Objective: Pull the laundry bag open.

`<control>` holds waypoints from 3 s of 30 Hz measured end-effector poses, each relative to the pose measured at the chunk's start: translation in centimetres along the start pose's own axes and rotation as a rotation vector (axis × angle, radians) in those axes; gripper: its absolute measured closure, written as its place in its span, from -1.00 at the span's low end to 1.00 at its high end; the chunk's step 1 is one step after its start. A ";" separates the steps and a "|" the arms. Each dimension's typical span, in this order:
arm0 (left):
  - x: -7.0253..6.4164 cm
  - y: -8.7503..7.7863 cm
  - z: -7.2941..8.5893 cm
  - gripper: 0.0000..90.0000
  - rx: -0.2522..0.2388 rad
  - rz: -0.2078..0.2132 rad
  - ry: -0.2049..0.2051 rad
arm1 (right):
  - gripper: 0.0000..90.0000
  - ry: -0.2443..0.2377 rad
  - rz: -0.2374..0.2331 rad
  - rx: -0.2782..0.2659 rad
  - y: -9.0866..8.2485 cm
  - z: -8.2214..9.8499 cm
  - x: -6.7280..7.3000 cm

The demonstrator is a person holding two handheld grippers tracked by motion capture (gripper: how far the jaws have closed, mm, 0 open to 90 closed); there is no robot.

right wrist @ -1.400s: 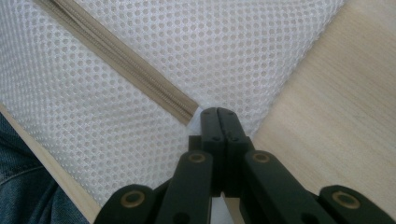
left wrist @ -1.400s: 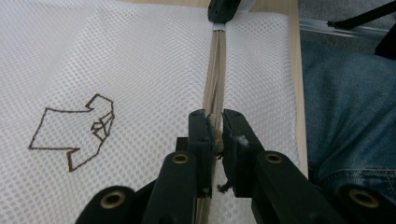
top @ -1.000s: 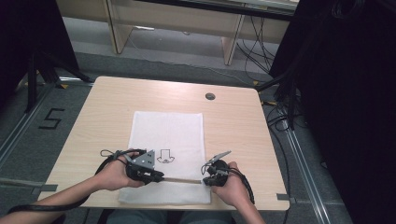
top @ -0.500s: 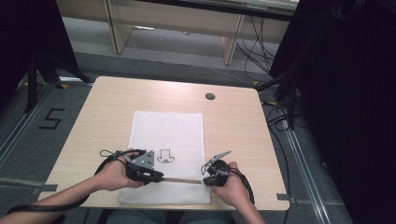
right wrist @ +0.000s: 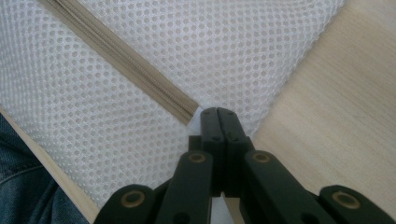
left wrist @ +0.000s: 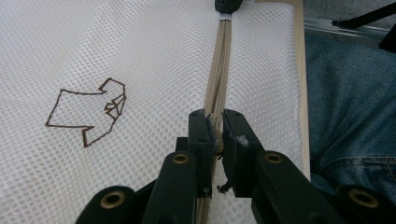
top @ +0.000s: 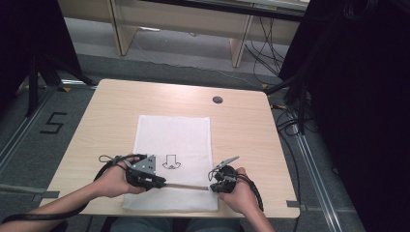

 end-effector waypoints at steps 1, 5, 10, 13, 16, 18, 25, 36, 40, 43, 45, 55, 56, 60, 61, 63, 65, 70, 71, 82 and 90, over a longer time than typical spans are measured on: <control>0.0 0.0 0.0 0.82 -0.003 0.004 -0.007 | 1.00 -0.003 -0.002 0.000 0.0 0.0 0.0; 0.1 -0.2 0.1 0.82 0.001 0.003 -0.007 | 1.00 -0.001 -0.003 -0.001 0.0 0.0 0.0; 0.1 -0.2 0.2 0.82 -0.005 -0.001 -0.007 | 1.00 -0.002 -0.004 -0.002 0.0 0.0 0.0; 0.1 -0.3 0.2 0.82 -0.004 -0.002 -0.008 | 1.00 -0.003 -0.003 -0.002 0.0 0.0 0.0; 0.1 -0.4 0.3 0.82 -0.015 0.001 -0.022 | 1.00 -0.003 -0.003 0.001 0.0 0.0 0.0; 0.1 -0.5 0.4 0.82 -0.010 -0.006 -0.020 | 1.00 -0.003 -0.003 0.000 0.0 0.0 0.0; 0.0 -0.7 0.6 0.82 -0.014 -0.005 -0.029 | 1.00 -0.003 -0.003 -0.001 0.0 0.0 0.0; 0.1 -0.6 0.7 0.82 -0.025 -0.005 -0.036 | 1.00 -0.014 -0.011 -0.002 0.0 -0.1 0.0; 0.0 -0.6 0.9 0.82 -0.019 -0.008 -0.034 | 1.00 0.006 0.001 0.016 -0.1 0.0 0.1; 0.1 -0.6 0.8 0.82 -0.022 -0.008 -0.037 | 1.00 -0.028 -0.009 -0.003 0.0 -0.1 0.0; 0.1 -0.6 0.8 0.82 -0.023 -0.008 -0.037 | 1.00 -0.027 -0.008 -0.003 0.0 -0.1 0.0; 0.2 -0.7 1.0 0.82 -0.028 -0.007 -0.040 | 1.00 -0.026 -0.008 -0.003 0.0 -0.1 0.0; 0.1 -0.7 1.0 0.82 -0.030 -0.006 -0.043 | 1.00 -0.022 -0.009 -0.005 0.0 -0.1 0.0; 0.3 -0.9 1.1 0.82 -0.026 -0.016 -0.038 | 1.00 -0.022 -0.011 -0.004 0.0 -0.1 0.0; 0.3 -0.9 1.1 0.82 -0.036 -0.012 -0.048 | 1.00 -0.020 -0.010 -0.003 0.0 -0.1 0.0; 0.3 -0.9 1.1 0.82 -0.037 -0.011 -0.048 | 1.00 -0.024 -0.010 -0.005 0.0 -0.1 0.0; 0.3 -0.9 1.2 0.82 -0.033 -0.011 -0.047 | 1.00 -0.020 -0.010 -0.003 0.0 -0.1 0.1; 0.5 -1.3 1.5 0.82 -0.019 -0.023 -0.037 | 1.00 -0.030 -0.007 -0.004 0.0 -0.1 0.0; 0.6 -1.5 1.7 0.82 -0.021 -0.026 -0.043 | 1.00 -0.020 -0.009 -0.002 0.0 -0.1 0.1; 0.4 -1.9 2.3 0.82 -0.030 -0.021 -0.066 | 1.00 -0.031 -0.009 -0.006 0.0 -0.1 0.0; 0.5 -3.1 3.2 0.82 -0.044 -0.050 -0.090 | 1.00 -0.021 0.000 0.005 0.0 0.0 0.1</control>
Point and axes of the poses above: each handheld gripper's, and its own axes: y roughly forward along the jaws, z roughly out of its underside, x roughly to its left, the point moved 5 cm from there along y, roughly forward along the jaws, and after that the axes turned 5 degrees about -x, right-handed, at the moved point
